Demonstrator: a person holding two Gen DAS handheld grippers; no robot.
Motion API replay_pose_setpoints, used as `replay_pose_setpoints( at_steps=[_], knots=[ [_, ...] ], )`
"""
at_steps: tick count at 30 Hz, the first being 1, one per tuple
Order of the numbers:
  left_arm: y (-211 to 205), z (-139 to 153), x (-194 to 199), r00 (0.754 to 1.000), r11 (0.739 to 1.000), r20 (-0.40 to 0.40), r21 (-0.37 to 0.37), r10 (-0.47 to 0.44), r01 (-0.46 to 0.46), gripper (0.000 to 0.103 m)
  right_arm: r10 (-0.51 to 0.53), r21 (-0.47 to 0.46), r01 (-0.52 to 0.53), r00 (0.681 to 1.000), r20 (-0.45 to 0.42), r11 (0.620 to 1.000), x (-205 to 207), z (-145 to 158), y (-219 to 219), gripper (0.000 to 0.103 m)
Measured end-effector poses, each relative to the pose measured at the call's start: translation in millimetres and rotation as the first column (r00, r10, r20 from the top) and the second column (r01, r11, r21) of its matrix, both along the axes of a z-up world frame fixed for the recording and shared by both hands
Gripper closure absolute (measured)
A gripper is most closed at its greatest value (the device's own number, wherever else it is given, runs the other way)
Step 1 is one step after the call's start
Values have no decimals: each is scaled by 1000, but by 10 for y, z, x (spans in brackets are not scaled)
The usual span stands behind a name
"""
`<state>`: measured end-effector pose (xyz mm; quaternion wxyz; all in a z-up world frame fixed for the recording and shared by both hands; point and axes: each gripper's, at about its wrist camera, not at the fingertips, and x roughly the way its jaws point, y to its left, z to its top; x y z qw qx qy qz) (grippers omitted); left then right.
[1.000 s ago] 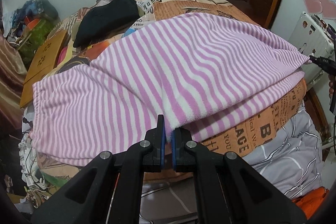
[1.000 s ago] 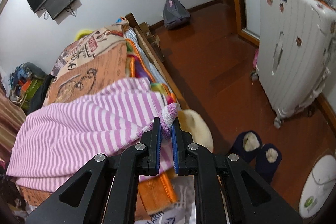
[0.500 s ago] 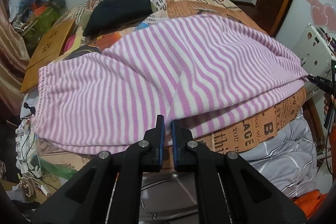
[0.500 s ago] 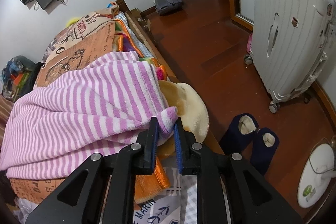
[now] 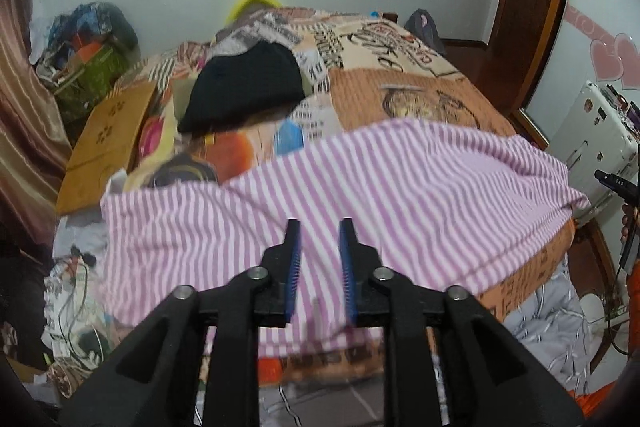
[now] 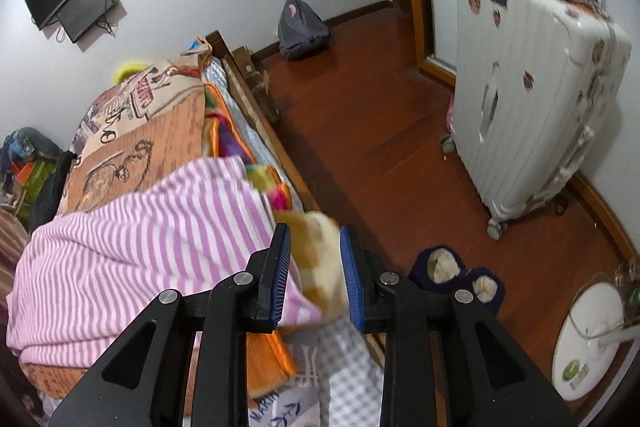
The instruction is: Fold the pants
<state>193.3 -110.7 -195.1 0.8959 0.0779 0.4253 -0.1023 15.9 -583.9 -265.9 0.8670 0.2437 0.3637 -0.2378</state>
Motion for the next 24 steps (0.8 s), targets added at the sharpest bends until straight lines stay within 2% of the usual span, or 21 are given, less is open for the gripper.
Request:
replay_pose_setpoints(
  at_steps=[1,6,13,17,21,24],
  knots=[
    [-44,18,61,1000,1000,8,0,-6,6,77,5,-4,-5,1000,3,1000,37,12,-3,80],
    [-330,-12,431,999,999,-1,-18,-44,44,76,56,-25,-56,998,24,998,365,103,-34,79],
    [-846,-306,994,990,992,-61,-11,-129,129,72,134,-75,-133,991,2,988,903,89,-43,73],
    [-1061,-596,1220,979,987,-124,-5,-162,163,72,174,-63,-176,984,-24,982,1164,-50,-76,73],
    [-1159,-940,1332,964,985,-203,5,-169,174,72,234,-33,-238,968,-89,971,1446,-278,-35,73],
    [-1133,-1061,1341,963,987,-214,-10,-162,163,68,294,3,-297,946,-137,955,1607,-457,46,73]
  ],
)
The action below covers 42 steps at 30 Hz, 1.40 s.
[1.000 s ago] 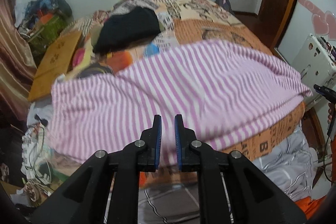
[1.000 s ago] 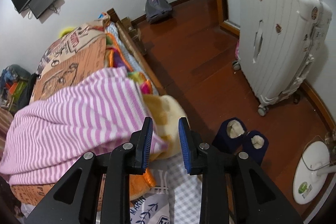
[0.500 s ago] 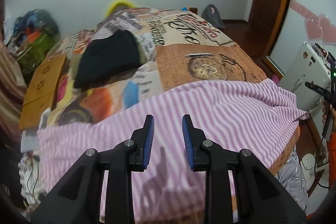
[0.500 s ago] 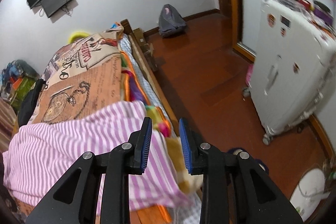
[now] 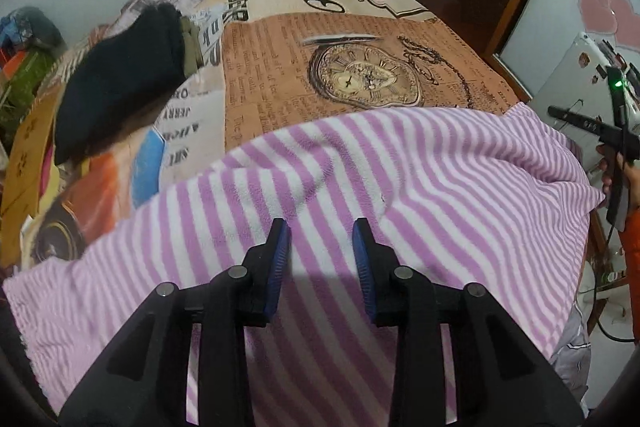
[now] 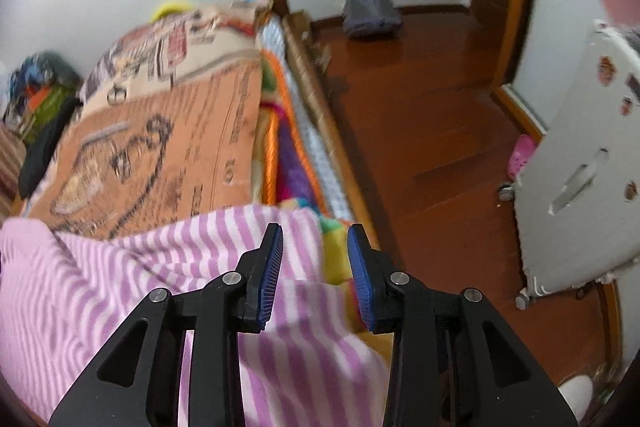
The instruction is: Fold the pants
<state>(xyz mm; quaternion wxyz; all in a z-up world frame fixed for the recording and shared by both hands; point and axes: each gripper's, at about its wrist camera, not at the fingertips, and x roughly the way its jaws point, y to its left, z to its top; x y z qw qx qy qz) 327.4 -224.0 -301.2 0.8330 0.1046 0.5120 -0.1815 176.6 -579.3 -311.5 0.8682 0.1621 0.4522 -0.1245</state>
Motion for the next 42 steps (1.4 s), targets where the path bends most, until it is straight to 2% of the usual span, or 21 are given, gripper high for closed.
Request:
replay_pose_setpoints(
  at_steps=[4,6,8,10,16,18,20,23,30,36,39,42],
  knots=[
    [59,-24,-14,1000,1000,8,-21,15,-14,62,49,2,-49,997,-59,999,35,-147,85,72],
    [72,-30,-20,1000,1000,11,-23,18,-18,61,47,0,-47,996,-72,999,-10,-169,90,69],
    [74,-33,-24,1000,999,14,-24,21,-21,61,27,5,-27,997,-67,1000,-83,-157,59,59],
    [70,-34,-33,1000,999,19,-22,25,-24,61,10,35,-8,998,-58,999,-163,-153,5,54],
    [54,-33,-64,999,999,31,-13,30,-30,60,-11,102,15,999,-41,995,-277,-211,-48,53],
    [48,-36,-70,999,999,36,-9,31,-31,60,-6,121,10,999,-38,993,-269,-229,-31,58],
    [42,-36,-78,999,1000,41,-4,30,-30,60,0,139,4,999,-34,990,-247,-240,-9,78],
    [36,-39,-90,999,1000,44,1,29,-29,59,10,90,-8,1000,-19,996,-240,-184,57,86],
    [38,-42,-91,999,1000,45,1,29,-29,59,3,-94,3,998,66,996,-253,141,154,91],
    [46,-46,-101,998,999,52,-4,33,-33,59,-21,-145,44,987,159,989,-116,411,51,92],
    [50,-52,-99,998,999,55,-7,35,-35,59,-13,-174,42,987,163,984,51,431,39,92],
    [52,-52,-108,998,999,56,-11,35,-35,59,-11,-204,37,992,127,978,215,321,22,92]
  ],
)
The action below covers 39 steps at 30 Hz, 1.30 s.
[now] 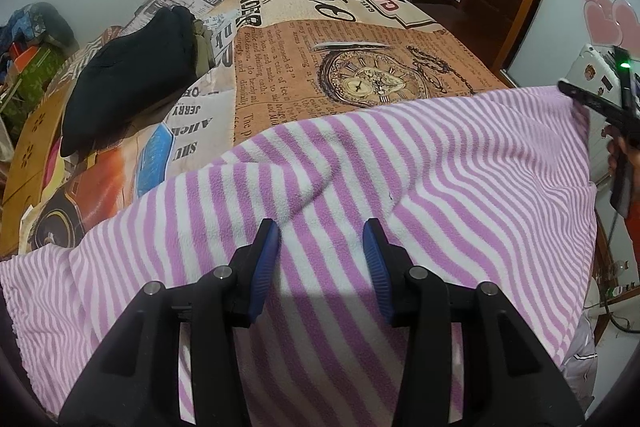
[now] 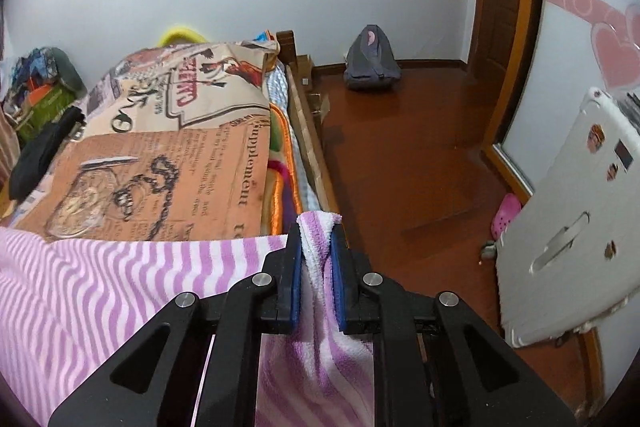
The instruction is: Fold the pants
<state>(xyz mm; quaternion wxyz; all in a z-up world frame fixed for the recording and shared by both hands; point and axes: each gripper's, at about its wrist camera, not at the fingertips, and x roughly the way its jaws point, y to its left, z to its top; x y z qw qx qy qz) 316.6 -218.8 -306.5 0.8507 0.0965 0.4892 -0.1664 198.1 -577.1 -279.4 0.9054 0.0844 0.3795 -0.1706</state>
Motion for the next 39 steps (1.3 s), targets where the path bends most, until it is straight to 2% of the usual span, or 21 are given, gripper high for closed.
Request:
replay_pose_setpoints(
  at_steps=[2,6,8,11,14,20,25,31,35,39],
  knots=[
    [11,-2,0,1000,1000,0,-5,-1,1,58,-5,-2,4,999,-45,1000,110,-137,-35,92],
    [15,-7,-3,1000,1000,1,-7,-3,3,57,-4,58,12,991,-133,998,234,-411,-99,91],
    [16,-4,-2,1000,1000,-1,-8,-4,4,57,-15,56,25,987,-162,998,231,-450,-82,87],
    [33,31,2,1000,1000,-9,-10,-1,1,56,-21,35,27,988,-154,999,152,-315,-23,83],
    [105,136,-43,1000,1000,-1,-17,8,-8,56,20,26,-17,993,-117,1000,20,-49,128,80],
    [391,407,-249,997,998,44,-20,57,-56,55,158,-5,-158,987,-7,987,-276,571,762,77],
    [769,535,-564,993,995,60,-18,100,-99,55,288,6,-289,955,74,957,-560,842,1437,72],
    [1245,528,-998,988,990,56,-21,141,-140,51,406,52,-411,910,85,910,-811,754,2205,71],
    [1500,467,-1216,988,989,53,-1,147,-147,50,463,84,-466,885,46,881,-954,521,2638,71],
    [1724,354,-1394,990,990,30,-20,141,-140,46,490,88,-488,872,8,868,-1026,352,2957,69]
  ],
)
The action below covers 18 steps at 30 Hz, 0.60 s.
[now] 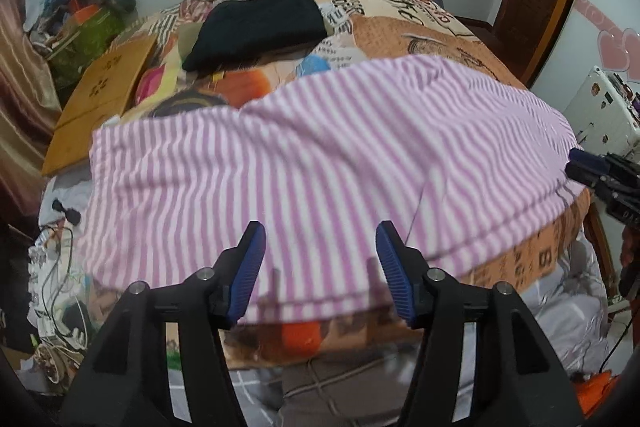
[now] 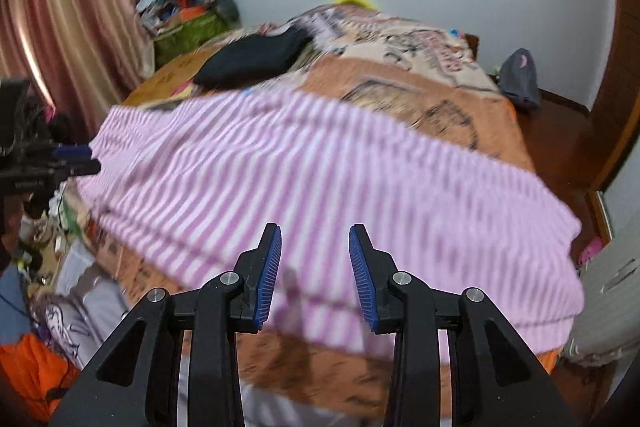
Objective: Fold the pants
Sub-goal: 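Move both open grippers to the folded edge of the pants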
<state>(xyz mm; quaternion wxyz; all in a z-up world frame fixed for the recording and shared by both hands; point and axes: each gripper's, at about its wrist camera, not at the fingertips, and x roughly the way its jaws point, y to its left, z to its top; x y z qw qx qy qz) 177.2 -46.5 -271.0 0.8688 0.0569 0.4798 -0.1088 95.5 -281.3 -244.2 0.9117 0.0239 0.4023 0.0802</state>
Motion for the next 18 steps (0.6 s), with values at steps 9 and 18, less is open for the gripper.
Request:
replay_pose_setpoints(
  at_steps=[9,18],
  knots=[
    [-114,-179,-129,993,993,-38,-54,-108,106,45,-4,-102,0,999,-39,995,1,-180,275,61],
    [-421,-314,-46,990,990,-43,-32,-136,135,45,8,-115,-11,1000,-22,993,-2,-227,296,57]
  ],
)
